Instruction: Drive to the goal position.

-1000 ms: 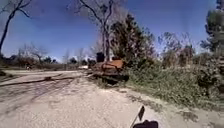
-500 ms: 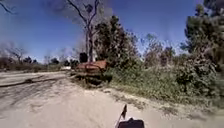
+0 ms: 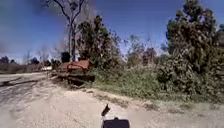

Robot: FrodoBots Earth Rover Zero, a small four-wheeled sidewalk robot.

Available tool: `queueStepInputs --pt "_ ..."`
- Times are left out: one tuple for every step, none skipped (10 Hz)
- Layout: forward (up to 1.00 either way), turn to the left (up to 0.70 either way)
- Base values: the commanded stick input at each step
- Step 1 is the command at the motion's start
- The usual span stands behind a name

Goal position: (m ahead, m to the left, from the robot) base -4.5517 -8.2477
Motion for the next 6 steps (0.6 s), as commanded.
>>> queueStepInputs --pt "0.0 -1.0" --pt "0.0 -1.0" --pt "0.0 -1.0" --pt "0.0 -1.0" --pt "0.0 -1.0" --pt "0.0 -1.0"
